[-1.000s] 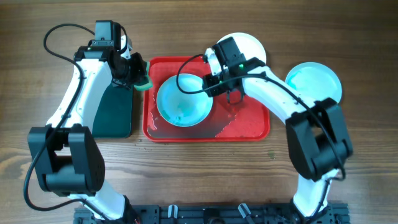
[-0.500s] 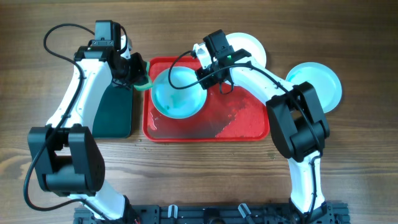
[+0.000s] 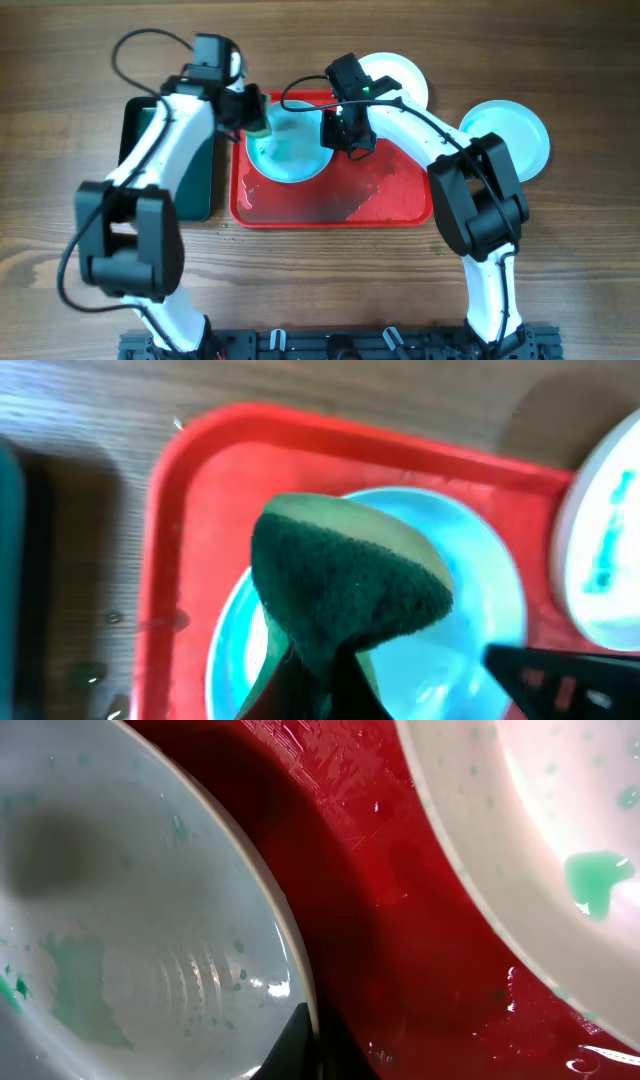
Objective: Clean dirty plates on tray and stack at the side
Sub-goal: 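Scrub the second plate again with the sponge in the left gripper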
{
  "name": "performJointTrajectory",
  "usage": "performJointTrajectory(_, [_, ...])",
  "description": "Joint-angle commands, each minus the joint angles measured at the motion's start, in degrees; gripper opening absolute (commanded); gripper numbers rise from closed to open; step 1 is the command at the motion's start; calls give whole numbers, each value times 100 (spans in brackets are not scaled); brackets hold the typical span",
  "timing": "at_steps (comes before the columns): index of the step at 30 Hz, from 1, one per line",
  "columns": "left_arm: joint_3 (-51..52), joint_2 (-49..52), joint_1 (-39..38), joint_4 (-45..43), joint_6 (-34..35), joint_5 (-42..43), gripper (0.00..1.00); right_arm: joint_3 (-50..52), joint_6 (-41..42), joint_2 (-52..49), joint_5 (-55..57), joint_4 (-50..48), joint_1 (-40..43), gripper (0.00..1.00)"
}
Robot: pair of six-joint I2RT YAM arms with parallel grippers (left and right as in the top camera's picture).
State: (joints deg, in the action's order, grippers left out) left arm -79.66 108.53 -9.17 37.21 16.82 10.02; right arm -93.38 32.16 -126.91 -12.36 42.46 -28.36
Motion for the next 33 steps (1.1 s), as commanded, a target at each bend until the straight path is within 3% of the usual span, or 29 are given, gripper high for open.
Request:
performJointTrajectory(1, [98,409,-345,-48,354,-1248,4,13,-101,-155,225,70,-28,4])
performJointTrajectory(8, [103,946,-573,-98,286,-1679,4,13,-216,-155,225,22,-28,4])
performJointTrajectory(10, [103,946,-575,98,-79,-1530,4,13,-216,-157,225,4,-28,4])
performJointTrajectory(12, [103,946,-573,356,-684,-1023,4,13,-221,-157,225,-2,-28,4])
performJointTrajectory(17, [103,946,-575,850,-2599,1394,4,13,-216,-155,225,-24,-28,4])
performJointTrajectory(21, [103,946,-573,826,-2863,1843,4,13,-223,-155,223,-17,-28,4])
performJointTrajectory(23, [103,946,-573,713,-2763,1491,4,13,-221,-157,221,-15,-28,4])
performJointTrajectory(29, [103,946,-573,-24,-807,-1895,4,13,-229,-155,223,-13,-28,4])
performJointTrajectory(33, [83,931,-573,-702,-505,-2468,4,13,-243,-157,223,26,-28,4])
